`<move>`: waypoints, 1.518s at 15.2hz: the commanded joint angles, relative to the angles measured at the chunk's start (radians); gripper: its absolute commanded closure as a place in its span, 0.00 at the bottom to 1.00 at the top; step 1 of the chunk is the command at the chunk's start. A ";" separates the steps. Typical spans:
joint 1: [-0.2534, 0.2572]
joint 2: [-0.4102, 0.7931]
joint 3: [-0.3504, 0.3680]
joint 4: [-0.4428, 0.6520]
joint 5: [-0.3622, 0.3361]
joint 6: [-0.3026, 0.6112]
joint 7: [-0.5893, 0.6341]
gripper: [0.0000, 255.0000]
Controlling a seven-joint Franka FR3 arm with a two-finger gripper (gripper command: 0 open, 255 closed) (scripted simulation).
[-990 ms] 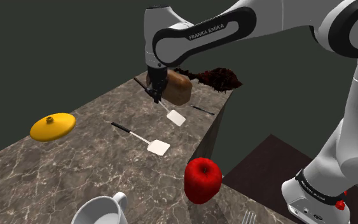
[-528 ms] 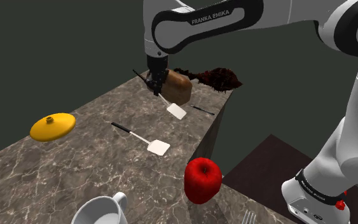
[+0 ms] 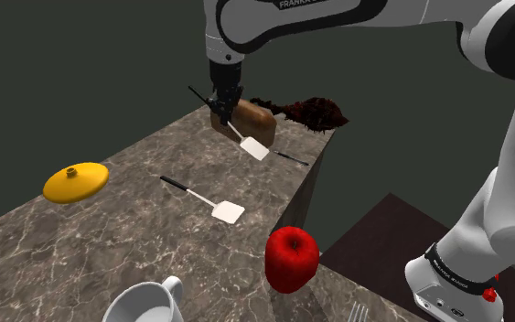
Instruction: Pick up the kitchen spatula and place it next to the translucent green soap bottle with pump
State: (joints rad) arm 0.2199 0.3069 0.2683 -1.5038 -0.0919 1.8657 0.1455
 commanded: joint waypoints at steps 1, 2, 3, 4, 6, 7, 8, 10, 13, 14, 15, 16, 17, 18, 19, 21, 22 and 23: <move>0.002 0.000 0.001 0.027 0.000 -0.027 0.000 1.00; 0.002 0.000 0.001 0.041 0.001 -0.041 -0.001 1.00; 0.003 0.001 0.001 0.055 0.001 -0.055 -0.001 1.00; 0.004 0.002 0.002 0.070 0.001 -0.068 -0.001 1.00; 0.005 0.004 0.002 0.100 0.000 -0.096 -0.002 1.00; 0.006 0.006 0.002 0.116 0.000 -0.111 -0.002 1.00; 0.008 0.008 0.002 0.133 -0.001 -0.125 -0.002 1.00; 0.010 0.013 0.003 0.167 -0.002 -0.154 -0.002 1.00; 0.014 0.023 0.003 0.223 -0.004 -0.200 -0.002 1.00; 0.016 0.028 0.004 0.242 -0.005 -0.216 -0.002 1.00; 0.018 0.032 0.004 0.263 -0.007 -0.232 -0.002 1.00; 0.020 0.037 0.004 0.284 -0.008 -0.248 -0.002 1.00; 0.022 0.043 0.004 0.306 -0.010 -0.264 -0.002 1.00; 0.024 0.049 0.004 0.329 -0.011 -0.281 -0.002 1.00; 0.027 0.056 0.004 0.353 -0.013 -0.299 -0.002 1.00; 0.033 0.071 0.004 0.405 -0.017 -0.335 -0.002 1.00; 0.036 0.080 0.004 0.432 -0.020 -0.353 -0.002 1.00; 0.040 0.090 0.004 0.461 -0.023 -0.373 -0.001 1.00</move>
State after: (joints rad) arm 0.2567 0.3846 0.2731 -1.0765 -0.1115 1.5150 0.1454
